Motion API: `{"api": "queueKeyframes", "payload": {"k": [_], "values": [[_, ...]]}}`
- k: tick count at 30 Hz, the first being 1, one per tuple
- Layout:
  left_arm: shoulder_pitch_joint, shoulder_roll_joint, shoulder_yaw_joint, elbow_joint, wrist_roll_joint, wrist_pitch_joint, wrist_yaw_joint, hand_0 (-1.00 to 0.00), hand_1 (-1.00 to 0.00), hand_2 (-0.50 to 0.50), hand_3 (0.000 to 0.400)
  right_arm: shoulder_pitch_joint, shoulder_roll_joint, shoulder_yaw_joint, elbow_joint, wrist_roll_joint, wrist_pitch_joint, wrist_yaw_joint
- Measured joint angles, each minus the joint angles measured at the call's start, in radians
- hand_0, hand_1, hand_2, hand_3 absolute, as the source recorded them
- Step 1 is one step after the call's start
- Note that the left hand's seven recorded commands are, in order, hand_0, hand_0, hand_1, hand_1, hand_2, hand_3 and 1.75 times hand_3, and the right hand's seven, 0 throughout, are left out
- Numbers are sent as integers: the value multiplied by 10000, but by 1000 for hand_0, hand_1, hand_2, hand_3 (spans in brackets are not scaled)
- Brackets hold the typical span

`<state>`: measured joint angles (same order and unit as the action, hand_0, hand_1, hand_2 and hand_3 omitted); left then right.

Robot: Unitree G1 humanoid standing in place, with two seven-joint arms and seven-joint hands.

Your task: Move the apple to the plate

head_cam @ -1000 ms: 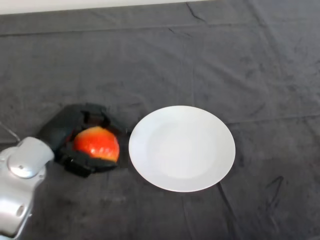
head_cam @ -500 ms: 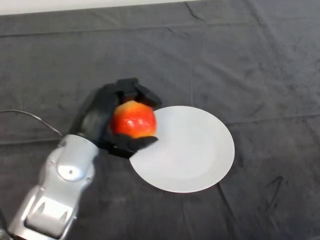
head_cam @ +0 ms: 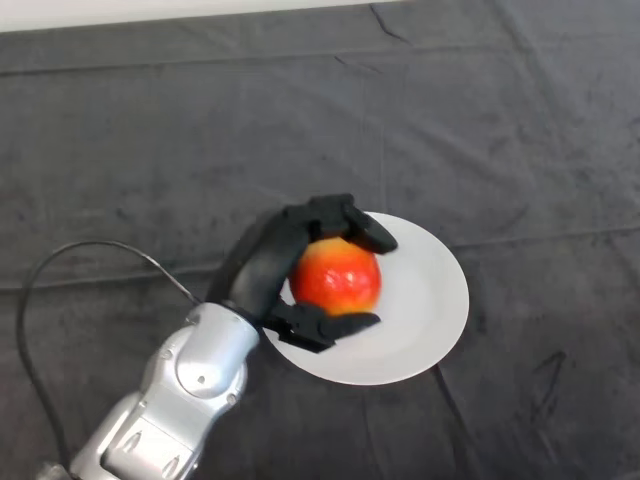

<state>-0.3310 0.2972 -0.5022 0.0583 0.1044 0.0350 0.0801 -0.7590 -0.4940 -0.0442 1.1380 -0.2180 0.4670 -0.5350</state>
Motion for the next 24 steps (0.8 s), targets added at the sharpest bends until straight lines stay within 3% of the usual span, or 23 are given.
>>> {"api": "queueKeyframes", "payload": {"k": [18,19,20,21,22,24], "values": [[-172,292,-386,334,-67,-162,-745,-1000,-831,-84,400,0,0,0,-1,-1,2,0],[-183,295,-387,334,-64,-155,-779,-945,-686,-129,378,0,0,0,-1,-1,2,0],[-189,299,-390,334,-58,-154,-792,-894,-631,-131,358,0,0,0,-1,-1,2,0],[-193,302,-391,334,-47,-154,-804,-545,0,-273,218,0,0,0,-1,-1,2,0],[-198,307,-394,334,-27,-150,-821,0,0,0,0,0,0,0,-1,-1,2,0],[-201,337,-436,338,-18,-92,-893,0,0,0,0,0,0,0,-1,-1,2,0]]}}
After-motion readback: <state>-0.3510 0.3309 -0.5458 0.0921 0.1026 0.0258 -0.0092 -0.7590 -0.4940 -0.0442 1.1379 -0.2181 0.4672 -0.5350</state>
